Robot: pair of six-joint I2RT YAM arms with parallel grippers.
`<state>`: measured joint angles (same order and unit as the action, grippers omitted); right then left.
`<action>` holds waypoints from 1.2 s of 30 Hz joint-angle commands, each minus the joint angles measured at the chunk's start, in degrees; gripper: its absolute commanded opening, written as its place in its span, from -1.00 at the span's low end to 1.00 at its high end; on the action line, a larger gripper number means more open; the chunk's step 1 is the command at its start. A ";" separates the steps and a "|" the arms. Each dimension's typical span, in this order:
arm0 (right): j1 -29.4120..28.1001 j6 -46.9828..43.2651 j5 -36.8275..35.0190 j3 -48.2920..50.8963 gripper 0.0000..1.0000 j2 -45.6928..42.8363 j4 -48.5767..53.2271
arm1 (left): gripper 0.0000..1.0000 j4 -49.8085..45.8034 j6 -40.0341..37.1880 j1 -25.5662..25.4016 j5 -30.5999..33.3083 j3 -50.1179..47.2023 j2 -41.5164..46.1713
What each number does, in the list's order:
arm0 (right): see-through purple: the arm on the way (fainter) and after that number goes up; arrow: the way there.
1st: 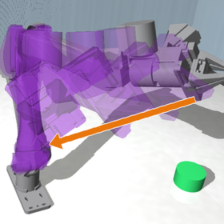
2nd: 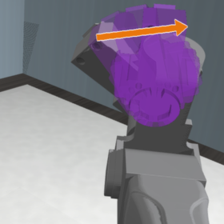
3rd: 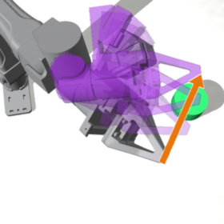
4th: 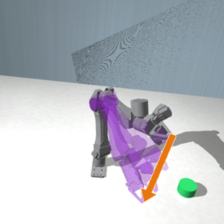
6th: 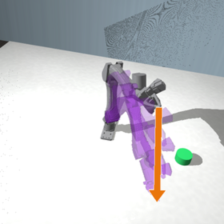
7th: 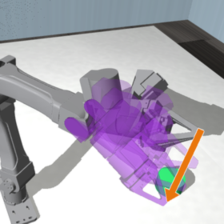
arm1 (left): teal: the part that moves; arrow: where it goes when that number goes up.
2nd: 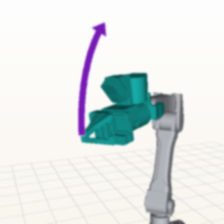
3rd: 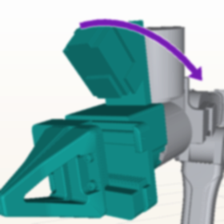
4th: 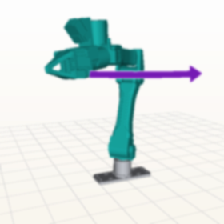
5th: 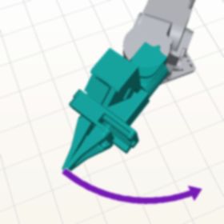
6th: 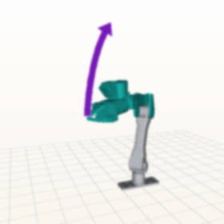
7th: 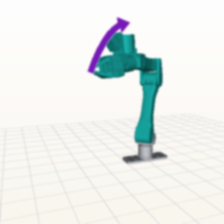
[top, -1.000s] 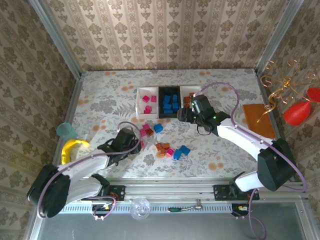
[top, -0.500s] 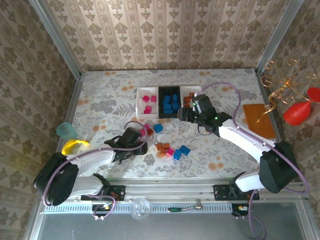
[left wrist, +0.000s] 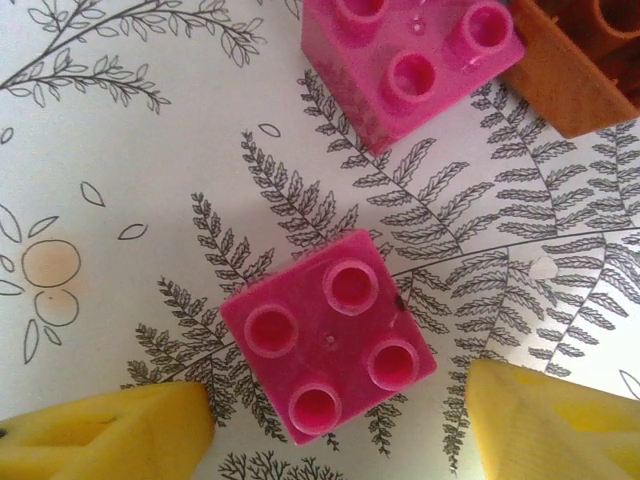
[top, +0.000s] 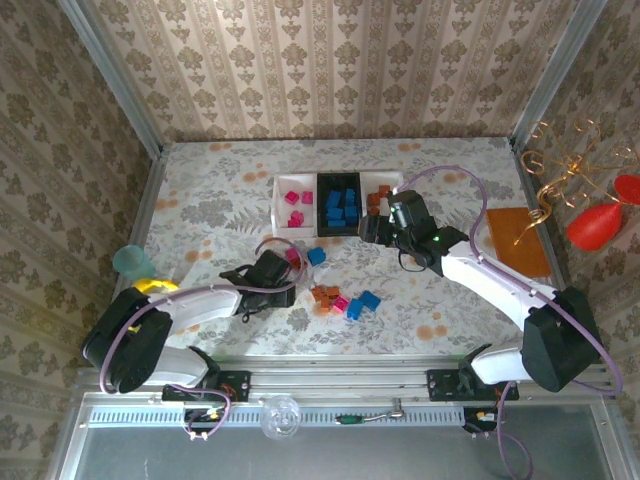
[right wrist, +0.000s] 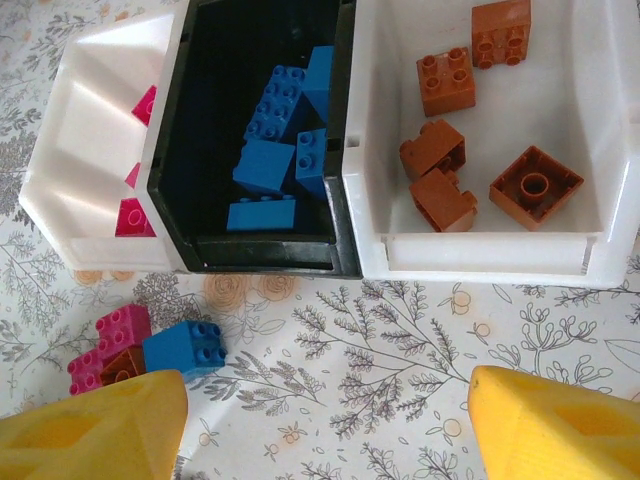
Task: Sort the legos into containers by color
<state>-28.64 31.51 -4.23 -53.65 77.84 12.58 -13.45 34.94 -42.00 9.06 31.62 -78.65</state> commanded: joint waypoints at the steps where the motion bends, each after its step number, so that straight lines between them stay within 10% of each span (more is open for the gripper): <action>1: 0.25 0.14 -0.30 0.56 0.51 -0.24 -0.53 | 0.29 13.21 -3.57 0.93 -0.74 0.14 -4.97; 30: 1.12 0.09 -0.25 2.05 0.51 -1.54 -0.62 | 0.20 7.66 -2.58 -1.83 6.50 0.66 -4.62; 36: 1.13 0.47 0.01 2.01 0.51 -1.12 -1.13 | -0.20 6.31 -1.32 -3.10 6.92 -0.44 -2.52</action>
<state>-27.88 31.53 -4.21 -52.05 77.82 12.10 -4.08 32.25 -43.81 16.23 32.18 -82.56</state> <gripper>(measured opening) 0.757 0.405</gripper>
